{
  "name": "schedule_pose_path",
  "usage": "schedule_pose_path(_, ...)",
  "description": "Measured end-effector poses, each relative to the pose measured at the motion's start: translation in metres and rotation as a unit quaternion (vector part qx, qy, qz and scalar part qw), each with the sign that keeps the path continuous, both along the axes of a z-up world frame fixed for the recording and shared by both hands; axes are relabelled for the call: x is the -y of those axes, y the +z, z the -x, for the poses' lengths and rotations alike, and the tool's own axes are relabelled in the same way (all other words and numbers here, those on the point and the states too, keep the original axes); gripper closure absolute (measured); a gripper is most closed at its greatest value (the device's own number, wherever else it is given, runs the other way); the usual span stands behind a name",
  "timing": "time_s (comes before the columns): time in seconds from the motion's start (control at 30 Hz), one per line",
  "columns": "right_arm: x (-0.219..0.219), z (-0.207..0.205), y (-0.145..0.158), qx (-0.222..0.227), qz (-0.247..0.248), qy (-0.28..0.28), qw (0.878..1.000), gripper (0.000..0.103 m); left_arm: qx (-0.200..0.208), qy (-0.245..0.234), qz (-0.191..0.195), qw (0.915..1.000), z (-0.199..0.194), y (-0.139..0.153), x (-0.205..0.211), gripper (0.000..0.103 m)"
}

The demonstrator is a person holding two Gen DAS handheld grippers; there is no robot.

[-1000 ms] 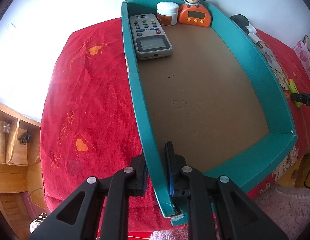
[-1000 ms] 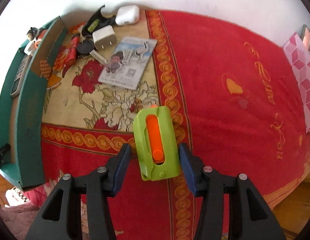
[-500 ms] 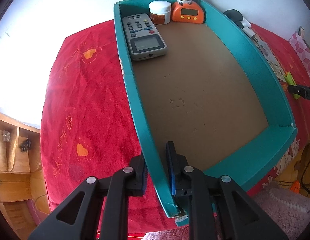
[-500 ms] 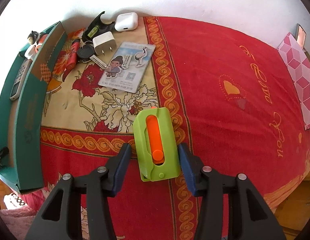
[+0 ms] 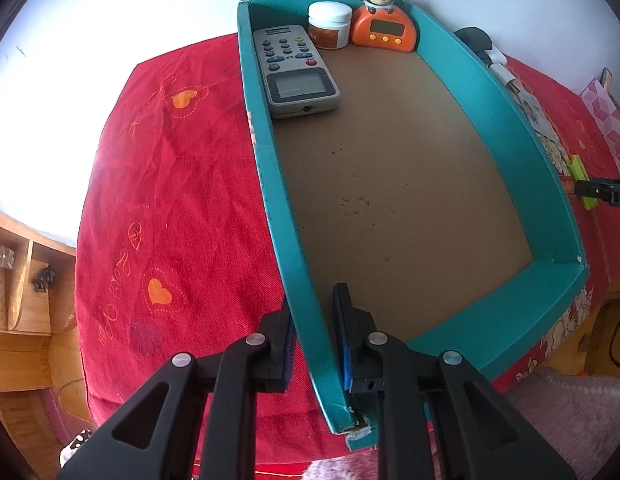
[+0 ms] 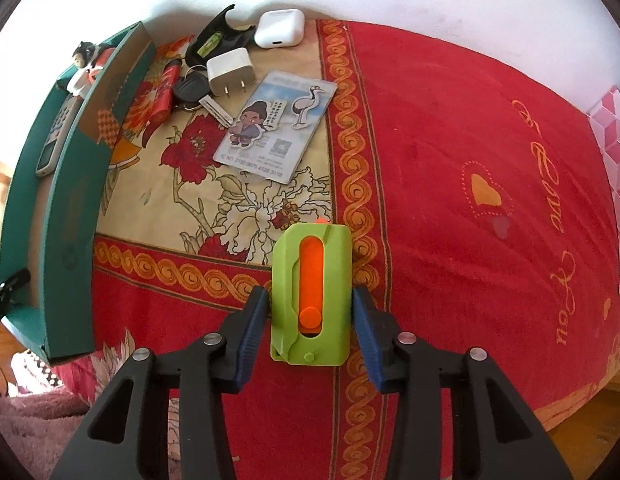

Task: Organize objects
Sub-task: 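Carry the green box cutter into the tray with the right gripper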

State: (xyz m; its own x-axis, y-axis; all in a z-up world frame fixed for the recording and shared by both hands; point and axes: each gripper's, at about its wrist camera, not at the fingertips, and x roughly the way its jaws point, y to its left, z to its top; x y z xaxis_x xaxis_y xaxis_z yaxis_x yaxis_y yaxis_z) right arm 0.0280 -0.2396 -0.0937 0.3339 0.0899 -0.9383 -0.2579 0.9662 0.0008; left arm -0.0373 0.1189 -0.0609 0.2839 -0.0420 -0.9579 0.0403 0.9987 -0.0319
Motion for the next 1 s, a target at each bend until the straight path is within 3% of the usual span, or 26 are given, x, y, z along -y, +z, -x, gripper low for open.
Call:
schedule_pose_path(0.23,-0.002,-0.002,0.0,0.012,0.016,0.02,1.0,0.062,-0.005,-0.004,-0.006,1.0,-0.004,-0.001,0.006,0.088)
schedule_pose_path(0.63,0.01,-0.008,0.017,0.024,-0.017,0.039,0.999,0.062,-0.011,0.007,-0.019,0.9997,-0.008,-0.004,0.016,0.088)
schedule_pose_path(0.77,-0.014,-0.013,0.041,0.043,-0.01,0.084,0.995,0.062,-0.009,0.014,-0.019,0.9997,-0.007,-0.004,0.015,0.088)
schedule_pose_path(1.0,-0.098,-0.019,0.07,0.061,-0.021,0.179,0.982,0.062,-0.004,0.028,-0.016,0.9995,-0.004,-0.003,0.012,0.088)
